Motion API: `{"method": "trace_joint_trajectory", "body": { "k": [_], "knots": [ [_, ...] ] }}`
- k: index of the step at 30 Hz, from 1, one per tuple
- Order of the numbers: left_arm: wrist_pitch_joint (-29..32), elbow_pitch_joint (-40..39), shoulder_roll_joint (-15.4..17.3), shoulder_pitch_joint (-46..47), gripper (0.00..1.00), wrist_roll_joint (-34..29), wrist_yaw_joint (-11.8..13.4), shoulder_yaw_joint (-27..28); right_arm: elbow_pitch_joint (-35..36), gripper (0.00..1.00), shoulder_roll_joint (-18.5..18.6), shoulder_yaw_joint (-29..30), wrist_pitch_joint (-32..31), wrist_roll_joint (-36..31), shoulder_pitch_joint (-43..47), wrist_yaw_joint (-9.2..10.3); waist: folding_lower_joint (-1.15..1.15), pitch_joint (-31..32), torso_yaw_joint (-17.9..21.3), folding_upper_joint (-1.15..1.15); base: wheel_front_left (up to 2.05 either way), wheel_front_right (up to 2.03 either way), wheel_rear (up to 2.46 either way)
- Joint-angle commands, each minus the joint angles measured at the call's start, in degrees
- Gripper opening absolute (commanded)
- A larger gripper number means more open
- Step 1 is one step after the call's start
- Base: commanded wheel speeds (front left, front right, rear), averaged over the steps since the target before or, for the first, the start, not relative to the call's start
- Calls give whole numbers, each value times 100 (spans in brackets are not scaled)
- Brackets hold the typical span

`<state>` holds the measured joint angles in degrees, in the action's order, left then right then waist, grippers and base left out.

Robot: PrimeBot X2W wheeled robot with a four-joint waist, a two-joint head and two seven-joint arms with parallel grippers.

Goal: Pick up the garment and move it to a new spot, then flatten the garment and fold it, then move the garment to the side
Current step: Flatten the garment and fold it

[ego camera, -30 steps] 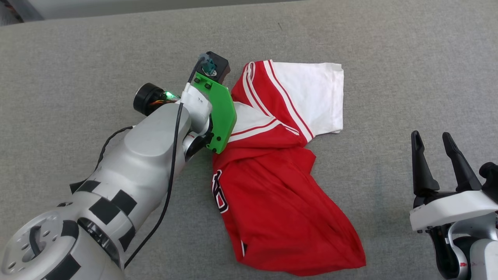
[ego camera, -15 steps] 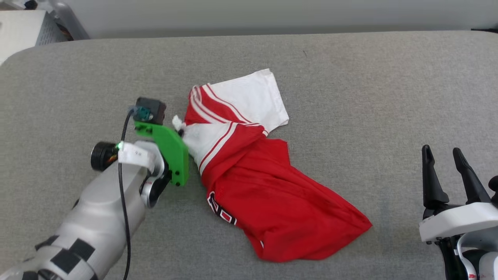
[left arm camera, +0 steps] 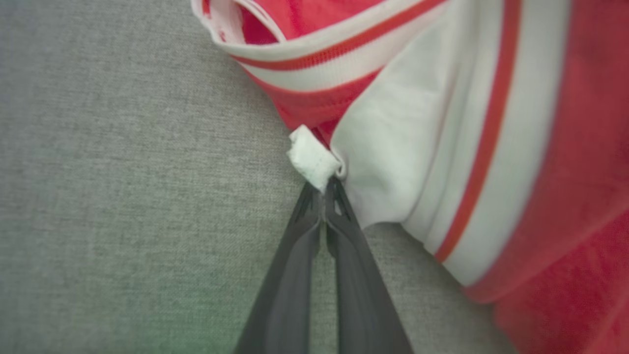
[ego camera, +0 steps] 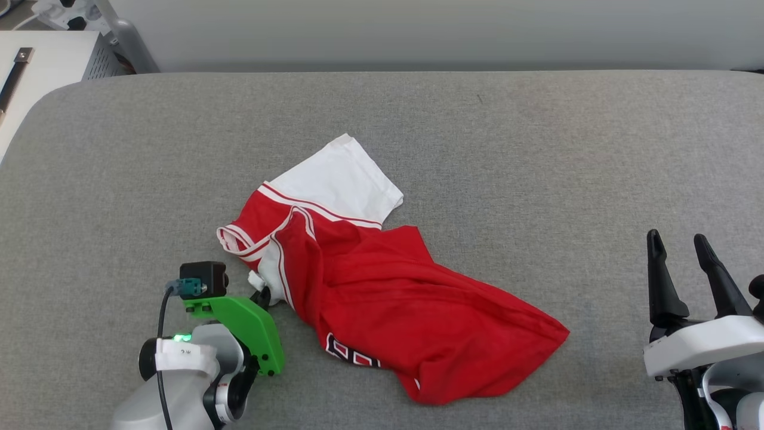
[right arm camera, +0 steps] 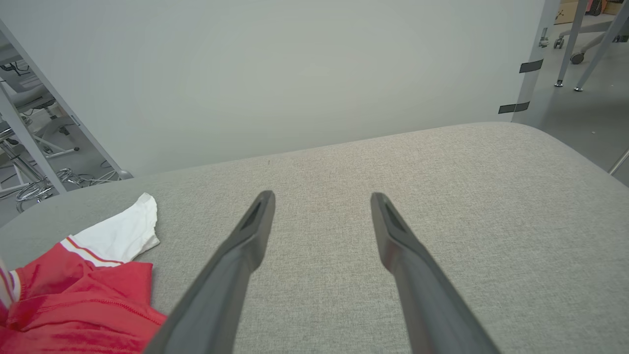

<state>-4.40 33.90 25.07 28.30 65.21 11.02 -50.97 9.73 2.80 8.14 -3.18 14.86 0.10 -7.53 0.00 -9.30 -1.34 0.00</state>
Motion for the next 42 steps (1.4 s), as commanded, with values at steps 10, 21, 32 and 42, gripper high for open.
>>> {"method": "trace_joint_trajectory", "body": {
  "k": [10, 21, 32, 42],
  "knots": [
    [-902, -1202, 410, -327, 100, -462, 898, 346, 74, 100, 8, -21, -68, -126, 14, 4, 0, 99, -6, 0, 0, 0, 0],
    [-1058, -2993, 516, -1140, 100, -1610, 1598, 1443, -113, 100, 8, -176, -91, -185, -88, 4, 0, 204, -43, 0, 0, 0, 0],
    [-1059, -3883, 297, -1651, 100, -2459, 1611, 2009, -1195, 100, 546, -867, -585, 375, -1074, 4, 0, -24, -268, 0, 0, 0, 0],
    [-1059, -4005, -105, -1444, 100, -2898, 1324, 2204, -2643, 100, 1232, -2158, -1876, 1341, -2938, 4, 0, -570, -935, 0, 0, 0, 0]
  ]
}}
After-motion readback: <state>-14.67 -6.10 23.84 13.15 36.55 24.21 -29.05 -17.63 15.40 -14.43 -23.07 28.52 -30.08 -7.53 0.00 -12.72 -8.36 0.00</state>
